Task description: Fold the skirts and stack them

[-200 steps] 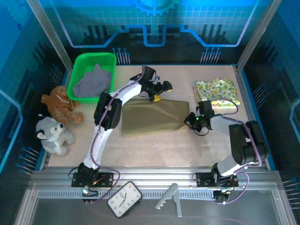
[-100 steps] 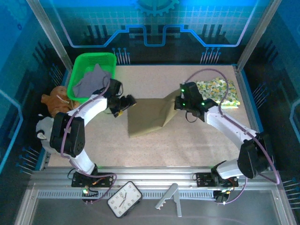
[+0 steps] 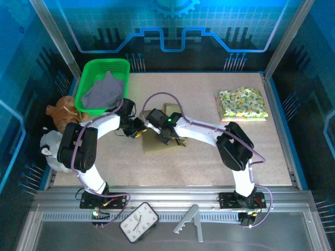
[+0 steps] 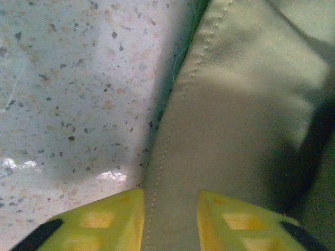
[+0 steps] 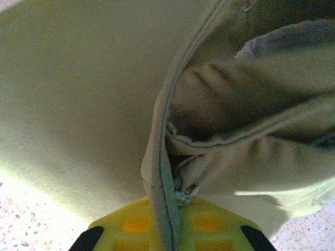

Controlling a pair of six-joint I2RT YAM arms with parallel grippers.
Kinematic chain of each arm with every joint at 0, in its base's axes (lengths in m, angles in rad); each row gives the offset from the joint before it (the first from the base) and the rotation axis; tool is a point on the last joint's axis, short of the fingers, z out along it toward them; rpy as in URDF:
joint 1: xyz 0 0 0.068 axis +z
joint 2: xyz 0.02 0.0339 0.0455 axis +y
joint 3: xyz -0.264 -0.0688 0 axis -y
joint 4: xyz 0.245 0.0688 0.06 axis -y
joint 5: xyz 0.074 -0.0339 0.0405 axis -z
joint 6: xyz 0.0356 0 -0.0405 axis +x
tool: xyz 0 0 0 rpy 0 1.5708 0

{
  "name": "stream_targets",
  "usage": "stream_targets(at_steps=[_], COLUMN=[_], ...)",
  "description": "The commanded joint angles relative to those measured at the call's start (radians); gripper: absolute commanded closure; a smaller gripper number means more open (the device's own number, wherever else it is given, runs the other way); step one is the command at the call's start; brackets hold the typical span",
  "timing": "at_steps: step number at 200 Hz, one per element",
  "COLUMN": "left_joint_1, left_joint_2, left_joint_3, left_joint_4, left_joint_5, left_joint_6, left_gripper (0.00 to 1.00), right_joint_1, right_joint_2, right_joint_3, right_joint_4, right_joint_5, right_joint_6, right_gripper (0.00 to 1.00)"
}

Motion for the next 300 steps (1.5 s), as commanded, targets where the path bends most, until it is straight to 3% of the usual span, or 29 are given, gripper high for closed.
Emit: stream_targets(at_steps=[1, 34, 83, 97, 111, 136, 148, 167, 183, 197, 222, 269, 300], left_joint_1=[0.006, 0.009, 0.012, 0.018, 0.026, 0.036, 0.038, 0.038, 0.039, 0.039, 0.039, 0.039, 0.030], left_joint_2=[0.019, 0.045, 0.080, 0.081, 0.076, 0.070, 0.076, 0.088, 0.101, 0.114, 0.143, 0.194, 0.253], left_joint_3=[0.007, 0.001, 0.015, 0.017, 0.017, 0.013, 0.016, 0.020, 0.029, 0.042, 0.074, 0.134, 0.200], left_joint_4=[-0.002, 0.009, 0.016, 0.013, 0.011, 0.003, -0.004, -0.010, -0.014, -0.020, -0.030, -0.047, -0.046], left_joint_5=[0.014, 0.020, 0.030, 0.026, 0.026, 0.020, 0.016, 0.008, -0.001, -0.009, -0.006, -0.009, 0.007], left_joint_6=[0.004, 0.004, 0.008, 0.012, 0.015, 0.030, 0.040, 0.053, 0.065, 0.079, 0.111, 0.154, 0.173], left_gripper=[0.75, 0.85, 0.92, 0.92, 0.92, 0.92, 0.92, 0.91, 0.91, 0.91, 0.89, 0.85, 0.82], right_joint_1=[0.020, 0.028, 0.039, 0.041, 0.032, -0.011, -0.051, -0.137, -0.220, -0.281, -0.334, -0.338, -0.348], right_joint_2=[0.034, 0.083, 0.145, 0.164, 0.161, 0.047, -0.022, -0.092, -0.094, -0.035, 0.091, 0.263, 0.288], right_joint_3=[0.073, 0.134, 0.194, 0.201, 0.212, 0.177, 0.154, 0.104, 0.059, 0.081, 0.191, 0.346, 0.307], right_joint_4=[-0.115, -0.149, -0.180, -0.196, -0.214, -0.163, -0.132, -0.063, -0.015, -0.041, -0.112, -0.178, -0.208], right_joint_5=[-0.012, -0.067, -0.216, -0.252, -0.300, -0.464, -0.534, -0.570, -0.549, -0.476, -0.422, -0.486, -0.575], right_joint_6=[-0.045, 0.010, -0.017, -0.033, -0.030, -0.010, 0.008, 0.066, 0.124, 0.163, 0.163, 0.178, 0.403], right_gripper=[1.00, 1.00, 0.95, 0.89, 0.74, 0.59, 0.46, 0.41, 0.47, 0.77, 0.99, 1.00, 1.00])
